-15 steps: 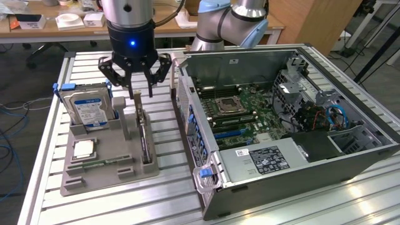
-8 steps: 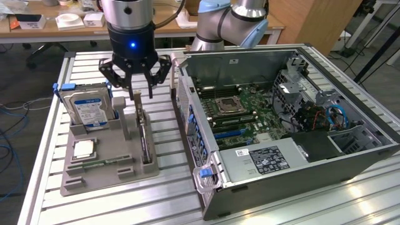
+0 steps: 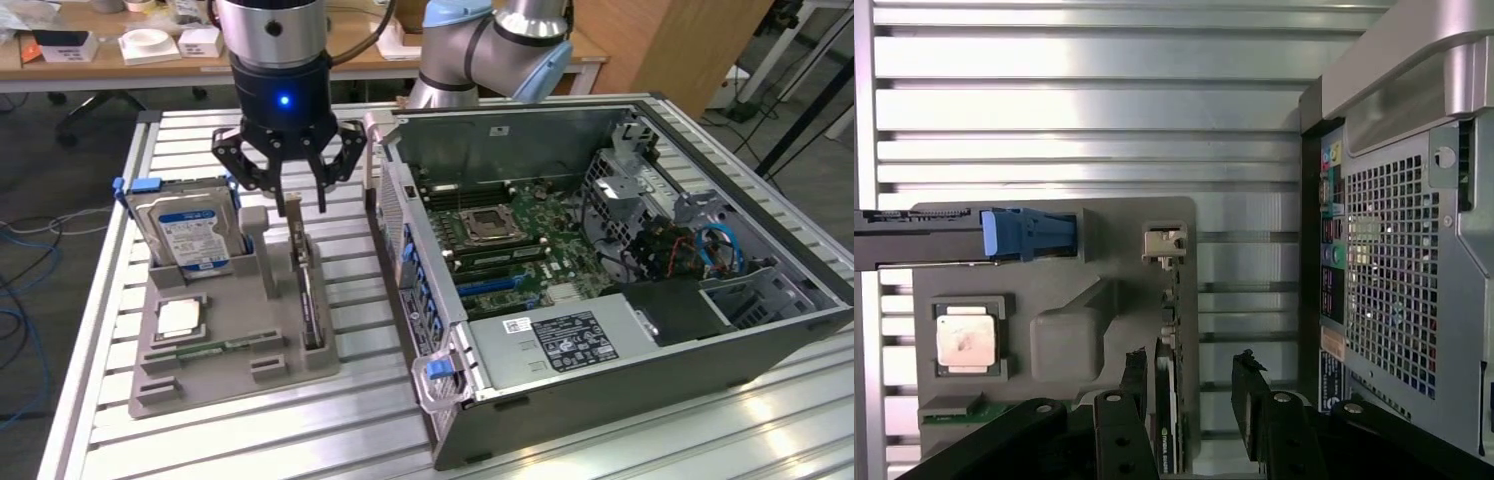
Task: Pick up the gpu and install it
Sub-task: 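Pick up the gpu and move the gpu toward the slot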
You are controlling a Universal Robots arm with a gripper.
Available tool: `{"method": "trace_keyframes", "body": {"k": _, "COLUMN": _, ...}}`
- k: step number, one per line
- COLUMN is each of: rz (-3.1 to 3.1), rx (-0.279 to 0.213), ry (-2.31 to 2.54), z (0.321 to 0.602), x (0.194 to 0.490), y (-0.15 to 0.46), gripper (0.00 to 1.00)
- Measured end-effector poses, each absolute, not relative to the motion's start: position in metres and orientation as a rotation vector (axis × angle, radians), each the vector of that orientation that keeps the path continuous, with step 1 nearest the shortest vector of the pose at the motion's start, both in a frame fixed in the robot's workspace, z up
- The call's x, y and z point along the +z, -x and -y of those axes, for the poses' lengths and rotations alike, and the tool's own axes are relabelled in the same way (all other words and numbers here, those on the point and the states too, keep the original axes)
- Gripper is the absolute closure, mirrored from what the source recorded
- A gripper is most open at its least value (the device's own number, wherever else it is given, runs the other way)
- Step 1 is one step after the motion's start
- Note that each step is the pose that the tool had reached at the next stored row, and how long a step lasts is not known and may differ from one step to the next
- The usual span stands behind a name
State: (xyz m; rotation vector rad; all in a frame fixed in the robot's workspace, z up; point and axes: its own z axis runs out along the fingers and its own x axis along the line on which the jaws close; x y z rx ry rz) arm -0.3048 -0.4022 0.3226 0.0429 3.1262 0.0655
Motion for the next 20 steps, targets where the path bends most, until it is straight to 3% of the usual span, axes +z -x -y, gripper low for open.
{"method": "trace_keyframes", "body": {"k": 20, "rz": -3.126, "rx": 0.064, "ry": -0.043, "z": 0.4023, "x": 0.3137, "y": 0.3050, "gripper": 0.53}}
